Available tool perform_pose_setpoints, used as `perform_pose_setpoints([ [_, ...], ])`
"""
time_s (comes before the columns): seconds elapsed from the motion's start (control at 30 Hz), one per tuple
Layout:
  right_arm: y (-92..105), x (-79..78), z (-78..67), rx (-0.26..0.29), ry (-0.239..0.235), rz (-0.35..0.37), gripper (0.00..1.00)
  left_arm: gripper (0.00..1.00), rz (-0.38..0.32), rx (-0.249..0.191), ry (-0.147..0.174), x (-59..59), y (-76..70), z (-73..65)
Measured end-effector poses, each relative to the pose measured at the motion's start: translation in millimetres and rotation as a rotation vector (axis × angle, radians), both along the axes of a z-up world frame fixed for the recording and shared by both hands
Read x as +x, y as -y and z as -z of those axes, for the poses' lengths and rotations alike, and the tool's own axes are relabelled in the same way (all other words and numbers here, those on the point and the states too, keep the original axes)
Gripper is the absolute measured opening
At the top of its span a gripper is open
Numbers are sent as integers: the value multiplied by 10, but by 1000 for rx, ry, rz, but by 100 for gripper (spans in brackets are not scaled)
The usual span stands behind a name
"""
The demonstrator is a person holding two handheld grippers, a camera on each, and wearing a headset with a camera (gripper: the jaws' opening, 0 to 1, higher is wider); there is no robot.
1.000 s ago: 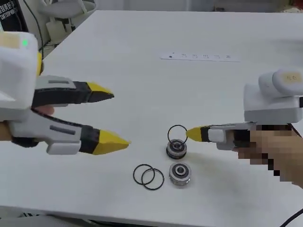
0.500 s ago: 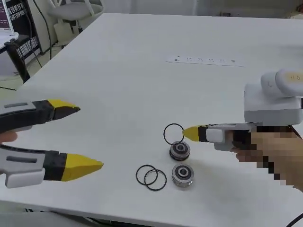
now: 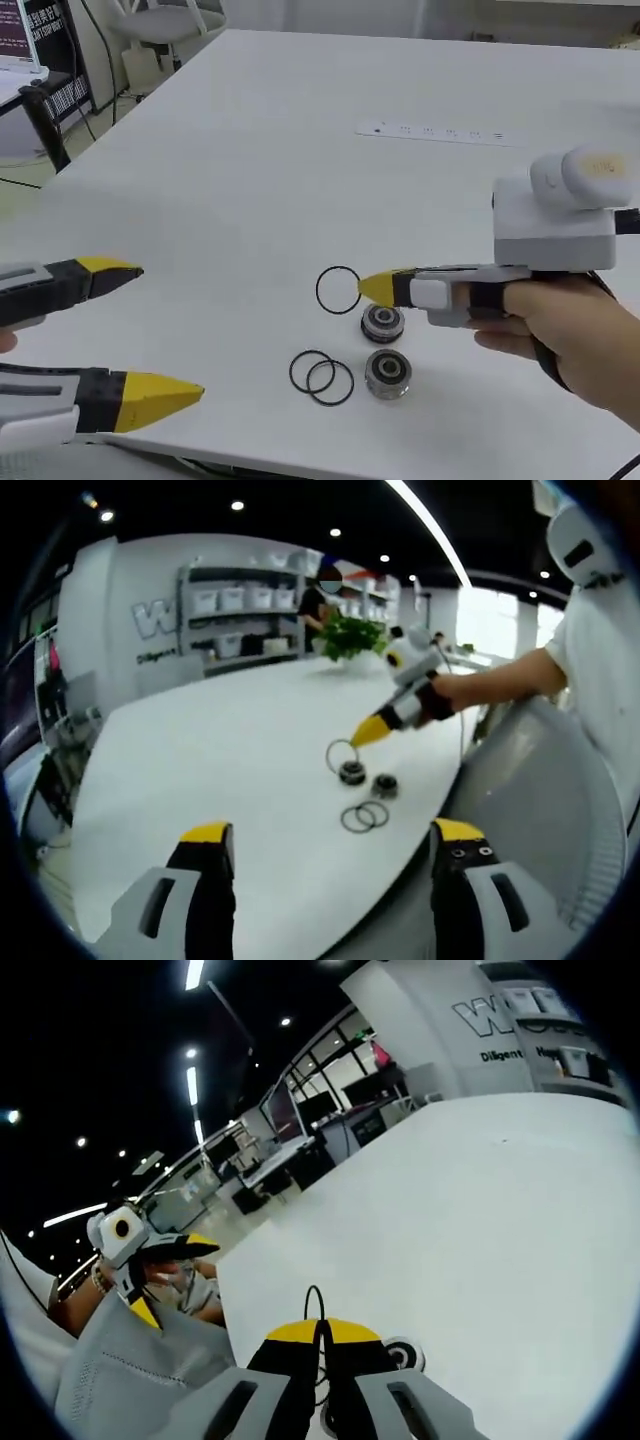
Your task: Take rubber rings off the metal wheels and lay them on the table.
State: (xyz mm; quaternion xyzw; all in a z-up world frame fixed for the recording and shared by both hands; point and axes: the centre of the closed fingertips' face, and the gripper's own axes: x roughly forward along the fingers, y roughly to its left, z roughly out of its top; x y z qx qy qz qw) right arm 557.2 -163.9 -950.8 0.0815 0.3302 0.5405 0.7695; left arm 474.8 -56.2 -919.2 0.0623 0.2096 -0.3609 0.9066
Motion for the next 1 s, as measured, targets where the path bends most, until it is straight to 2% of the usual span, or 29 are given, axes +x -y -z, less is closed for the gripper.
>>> perform_pose_setpoints([
  [0.17,-100,-121,37,-13,-4,-47,0,84,16,7,-17,-16,44,28],
  [0.43,-181,-267,157,-52,-12,-111,0,85,30,-8,-42,-44,68,55],
  [0.57,-195,-301,231,-72,-17,-132,0,85,45,11,-55,-59,85,84],
  [0.83,-219,-427,398,-129,-25,-180,0,84,48,21,-62,-73,92,90],
  [1.0,-228,-484,448,-146,-33,-197,0,83,44,16,-62,-72,92,85],
])
